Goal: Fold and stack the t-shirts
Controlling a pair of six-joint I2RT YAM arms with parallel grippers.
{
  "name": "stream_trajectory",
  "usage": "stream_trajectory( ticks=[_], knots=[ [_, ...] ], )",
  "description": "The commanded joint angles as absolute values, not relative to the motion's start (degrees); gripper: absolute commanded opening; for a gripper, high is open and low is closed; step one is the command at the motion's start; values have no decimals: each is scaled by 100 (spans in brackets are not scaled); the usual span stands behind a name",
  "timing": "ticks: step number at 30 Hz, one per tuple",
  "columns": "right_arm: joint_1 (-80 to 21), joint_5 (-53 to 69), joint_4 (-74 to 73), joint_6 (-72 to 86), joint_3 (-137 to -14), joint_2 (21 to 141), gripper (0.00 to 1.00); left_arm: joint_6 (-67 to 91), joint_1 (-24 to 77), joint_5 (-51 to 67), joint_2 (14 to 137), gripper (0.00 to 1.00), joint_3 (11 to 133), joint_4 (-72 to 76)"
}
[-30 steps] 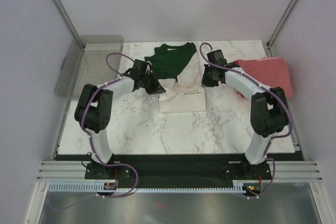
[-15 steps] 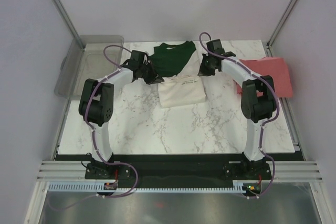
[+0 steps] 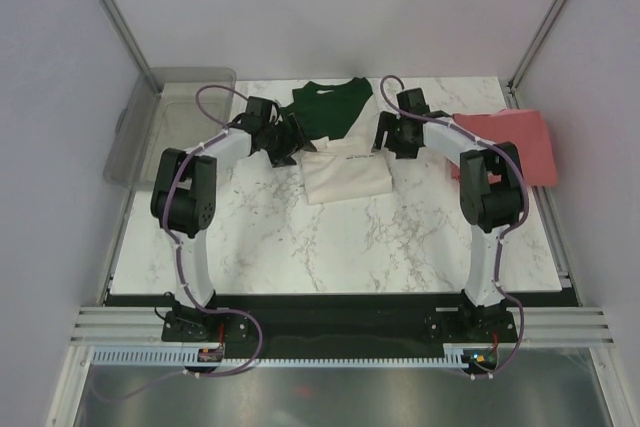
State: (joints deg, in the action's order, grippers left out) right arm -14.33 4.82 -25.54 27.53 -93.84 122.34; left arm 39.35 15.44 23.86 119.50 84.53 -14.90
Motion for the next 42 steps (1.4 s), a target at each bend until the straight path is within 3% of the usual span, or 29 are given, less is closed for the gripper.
stream_trajectory(
  ticks=[1,5,11,14,23,24,29,32,39,42],
  knots=[
    [-1380,457,-2040,2593,-8519,11192,80,3507,1538,2206,11058,83,8043,-1529],
    [-1389,870,-1240,2707,-7070,10372,83,3314,1564,2145,10504,84,7367,-1529],
    [-1389,1134,-1046,2690,-6294,9800,82,3287,1643,2135,9967,82,6708,-1468],
    [-1397,1169,-1037,2689,-6197,9826,76,3384,1766,2206,9827,78,6365,-1354],
    [-1397,1134,-1125,2654,-6144,10301,47,3445,1837,2312,9782,73,5854,-1099],
    [-1397,1151,-1116,2672,-6135,10379,40,3454,1837,2320,9791,73,5836,-1090],
    [-1432,1309,-1055,2707,-5916,10477,30,3489,1951,2399,9835,71,5643,-932],
    [-1511,1336,-976,2759,-5670,10380,19,3533,2021,2408,9861,70,5555,-835],
    [-1714,1275,-844,2891,-5116,9906,19,3568,2127,2364,9958,68,5441,-712],
    [-1784,1248,-835,2944,-5028,9800,19,3568,2136,2355,10037,59,5484,-703]
  ],
)
